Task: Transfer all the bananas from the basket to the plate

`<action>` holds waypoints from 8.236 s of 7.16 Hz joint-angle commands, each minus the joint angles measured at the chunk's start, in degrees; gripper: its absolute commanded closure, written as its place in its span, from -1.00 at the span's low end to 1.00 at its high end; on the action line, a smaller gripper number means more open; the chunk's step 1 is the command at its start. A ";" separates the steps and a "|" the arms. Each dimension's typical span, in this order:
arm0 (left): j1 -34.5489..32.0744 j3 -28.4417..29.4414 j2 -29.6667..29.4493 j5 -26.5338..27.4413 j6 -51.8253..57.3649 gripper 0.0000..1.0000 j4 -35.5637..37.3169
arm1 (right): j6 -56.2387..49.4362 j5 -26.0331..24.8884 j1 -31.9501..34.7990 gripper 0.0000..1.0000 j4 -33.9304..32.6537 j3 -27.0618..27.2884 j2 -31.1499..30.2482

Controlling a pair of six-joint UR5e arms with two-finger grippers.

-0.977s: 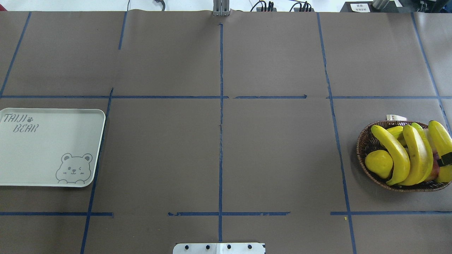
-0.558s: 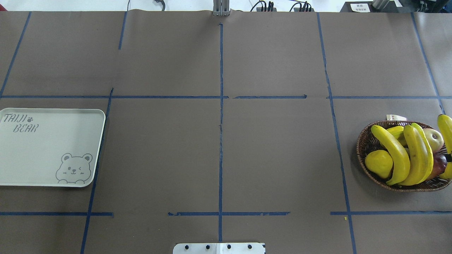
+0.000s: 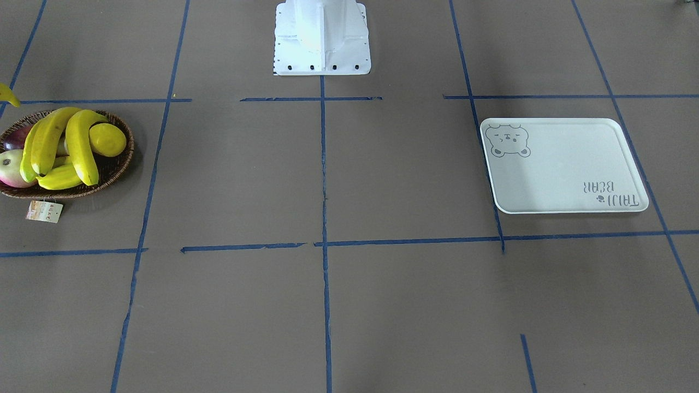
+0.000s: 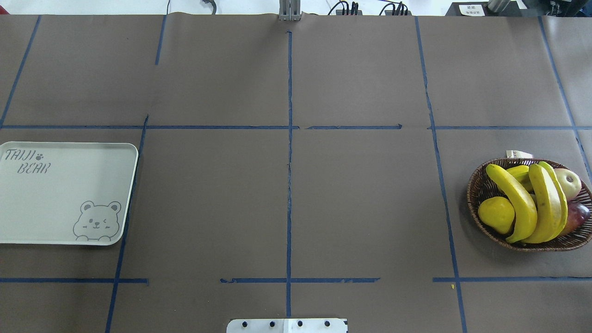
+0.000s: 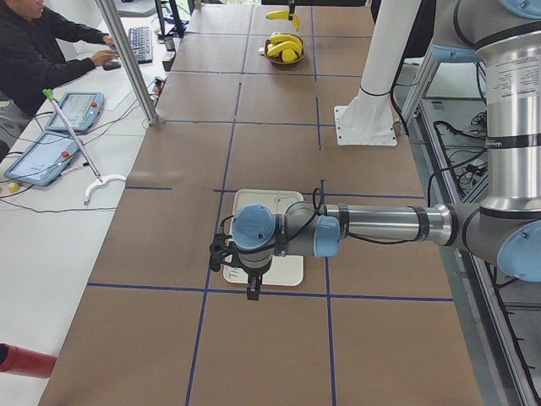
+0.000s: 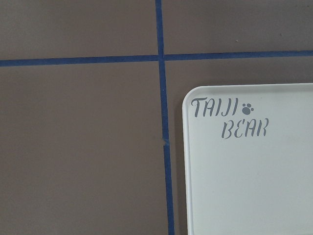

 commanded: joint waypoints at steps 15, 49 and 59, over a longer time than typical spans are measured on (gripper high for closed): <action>44.10 -5.81 -35.19 14.75 -112.71 -0.93 -42.98 | 58.06 -27.21 -46.09 0.97 11.10 -4.64 49.03; 30.85 6.13 -4.18 19.78 -53.68 0.91 -27.51 | 58.88 -26.33 -37.76 -0.99 -1.86 2.90 43.77; 33.66 3.95 -4.09 19.07 -54.03 -0.99 -28.48 | 57.74 -25.99 -36.18 -0.99 -1.86 2.99 40.80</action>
